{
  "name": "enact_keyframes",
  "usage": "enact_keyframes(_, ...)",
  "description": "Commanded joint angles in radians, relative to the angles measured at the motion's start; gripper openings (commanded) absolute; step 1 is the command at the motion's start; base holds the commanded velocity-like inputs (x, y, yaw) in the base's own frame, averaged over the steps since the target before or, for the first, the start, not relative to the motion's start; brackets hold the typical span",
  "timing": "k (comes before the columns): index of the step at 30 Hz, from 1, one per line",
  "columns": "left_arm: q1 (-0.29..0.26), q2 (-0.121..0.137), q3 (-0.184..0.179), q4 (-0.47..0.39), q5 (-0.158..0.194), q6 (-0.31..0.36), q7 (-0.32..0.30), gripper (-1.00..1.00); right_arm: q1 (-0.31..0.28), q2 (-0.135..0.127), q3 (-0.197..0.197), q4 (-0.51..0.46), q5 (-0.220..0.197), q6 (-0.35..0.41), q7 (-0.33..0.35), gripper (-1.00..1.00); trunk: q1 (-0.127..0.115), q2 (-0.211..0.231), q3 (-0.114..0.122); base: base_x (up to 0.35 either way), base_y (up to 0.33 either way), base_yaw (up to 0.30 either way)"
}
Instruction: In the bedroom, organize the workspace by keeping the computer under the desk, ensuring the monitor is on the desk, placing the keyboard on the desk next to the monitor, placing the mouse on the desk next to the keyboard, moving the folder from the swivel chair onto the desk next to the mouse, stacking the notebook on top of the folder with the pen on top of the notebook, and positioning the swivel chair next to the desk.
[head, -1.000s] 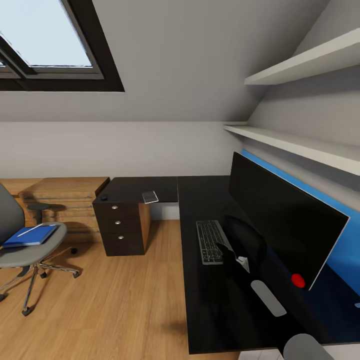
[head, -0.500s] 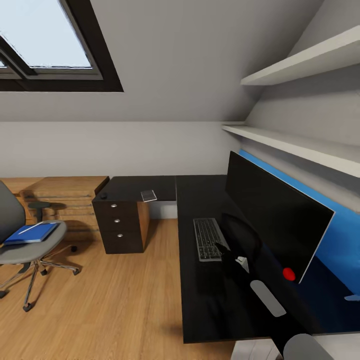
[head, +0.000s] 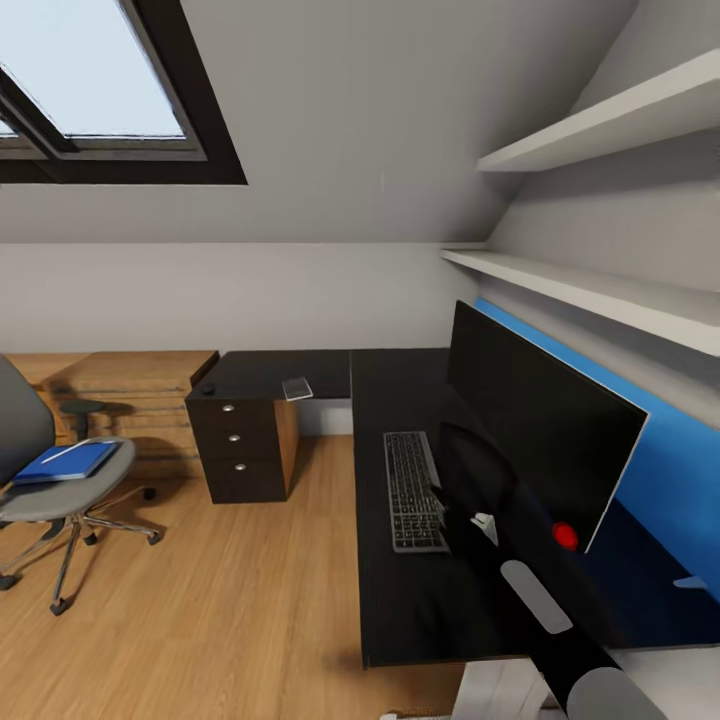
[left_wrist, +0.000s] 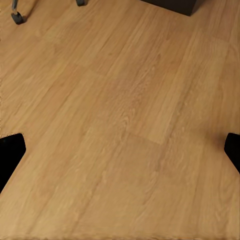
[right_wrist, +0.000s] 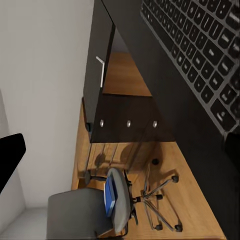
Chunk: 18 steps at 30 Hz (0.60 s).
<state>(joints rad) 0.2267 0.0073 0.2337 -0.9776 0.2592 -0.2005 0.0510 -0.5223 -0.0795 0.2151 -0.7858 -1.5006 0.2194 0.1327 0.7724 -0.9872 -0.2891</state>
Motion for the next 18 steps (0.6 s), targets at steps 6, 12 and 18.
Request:
enact_keyframes(6, 0.000, 0.000, -0.002, -0.001, 0.006, -0.003, 0.004, 1.00, -0.001, -0.002, 0.004, 0.000, -0.007, 0.001, 0.002, 1.00, 0.000, -0.001, -0.001, -0.142, -0.052, 0.000)
enact_keyframes(12, 0.000, 0.001, -0.002, -0.001, 0.006, -0.002, 0.004, 1.00, -0.001, -0.002, 0.004, 0.000, -0.007, 0.001, 0.002, 1.00, 0.000, -0.001, -0.001, -0.090, -0.008, 0.000)
enact_keyframes(18, 0.000, 0.001, -0.002, -0.001, 0.005, -0.002, 0.004, 1.00, -0.001, 0.000, 0.004, 0.002, -0.007, 0.000, 0.002, 1.00, 0.000, -0.001, -0.001, -0.282, -0.036, 0.000)
